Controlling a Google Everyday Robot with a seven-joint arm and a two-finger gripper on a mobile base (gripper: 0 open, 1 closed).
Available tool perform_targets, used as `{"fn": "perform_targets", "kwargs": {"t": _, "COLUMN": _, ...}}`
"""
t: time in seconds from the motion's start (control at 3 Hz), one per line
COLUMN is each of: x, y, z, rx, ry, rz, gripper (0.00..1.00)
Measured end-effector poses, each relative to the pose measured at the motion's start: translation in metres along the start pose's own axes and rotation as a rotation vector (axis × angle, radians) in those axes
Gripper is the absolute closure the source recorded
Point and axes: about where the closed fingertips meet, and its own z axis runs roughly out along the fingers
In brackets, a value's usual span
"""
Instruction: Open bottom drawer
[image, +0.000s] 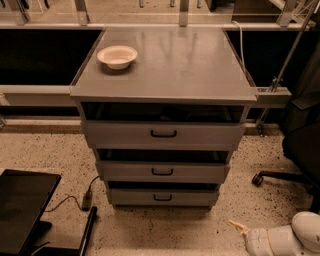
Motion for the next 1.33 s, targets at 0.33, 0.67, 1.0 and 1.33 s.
{"fn": "perform_targets", "kwargs": {"t": 0.33, "x": 0.001, "y": 0.0, "z": 0.001, "rx": -0.002, "ry": -0.002, "rz": 0.001, "gripper": 0.0}}
{"fn": "perform_targets", "kwargs": {"t": 0.67, "x": 0.013, "y": 0.005, "z": 0.01, "rx": -0.017, "ry": -0.016, "rz": 0.001, "gripper": 0.0}}
{"fn": "perform_targets", "kwargs": {"t": 1.0, "x": 0.031, "y": -0.011, "z": 0.042, "rx": -0.057, "ry": -0.056, "rz": -0.039, "gripper": 0.0}}
{"fn": "perform_targets", "kwargs": {"t": 1.33, "x": 0.043, "y": -0.051, "z": 0.102, "rx": -0.098, "ry": -0.163, "rz": -0.075, "gripper": 0.0}}
